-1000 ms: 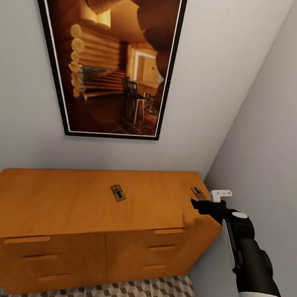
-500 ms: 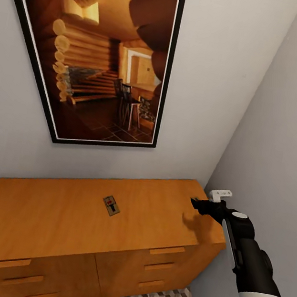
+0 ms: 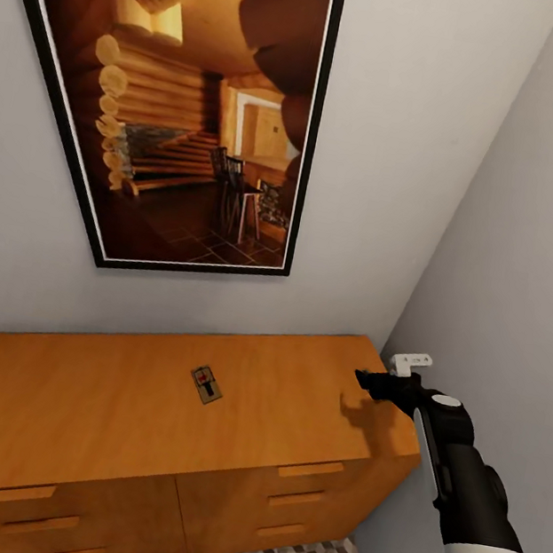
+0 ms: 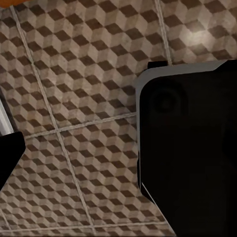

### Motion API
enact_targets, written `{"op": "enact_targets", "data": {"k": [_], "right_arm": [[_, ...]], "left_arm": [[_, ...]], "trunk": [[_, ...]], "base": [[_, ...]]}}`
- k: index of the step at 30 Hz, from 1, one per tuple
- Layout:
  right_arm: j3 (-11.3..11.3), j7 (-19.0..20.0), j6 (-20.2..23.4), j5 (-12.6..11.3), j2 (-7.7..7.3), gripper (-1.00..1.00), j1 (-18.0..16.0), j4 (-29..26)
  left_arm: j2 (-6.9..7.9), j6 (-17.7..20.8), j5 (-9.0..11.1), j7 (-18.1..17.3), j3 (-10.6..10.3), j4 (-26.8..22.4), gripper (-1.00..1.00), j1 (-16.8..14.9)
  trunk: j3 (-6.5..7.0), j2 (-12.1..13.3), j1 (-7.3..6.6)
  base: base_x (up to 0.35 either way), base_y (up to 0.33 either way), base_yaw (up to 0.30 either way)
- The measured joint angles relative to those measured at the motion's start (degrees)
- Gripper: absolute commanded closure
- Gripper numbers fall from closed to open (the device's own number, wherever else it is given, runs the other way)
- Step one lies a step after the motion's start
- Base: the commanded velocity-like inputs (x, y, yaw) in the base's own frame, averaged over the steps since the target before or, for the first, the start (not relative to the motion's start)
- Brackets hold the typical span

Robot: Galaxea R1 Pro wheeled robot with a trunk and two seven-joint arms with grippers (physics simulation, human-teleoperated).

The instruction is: Take the four mousetraps from the cabinet in the bathroom and place them on the bathroom floor. Make sure all four end up on the same floor surface, and ensure that at least two of them are either under or directly next to the same bathroom sink.

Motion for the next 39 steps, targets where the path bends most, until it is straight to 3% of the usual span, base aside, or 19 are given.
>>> {"op": "enact_targets", "data": {"k": [23,39], "right_arm": [[0.0,0.2,0.0,-0.1,0.0,-1.0,0.0,0.0],[0.1,0.2,0.0,-0.1,0.0,-1.0,0.0,0.0]], "left_arm": [[0.0,0.1,0.0,0.0,0.1,-0.1,-1.0,1.2],[0.02,0.0,0.0,0.0,0.1,-0.1,-1.0,1.7]], "trunk": [[0.0,0.0,0.0],[0.0,0.0,0.0]], "base": [[0.001,-0.003,0.0],[0.08,-0.149,0.0]]}}
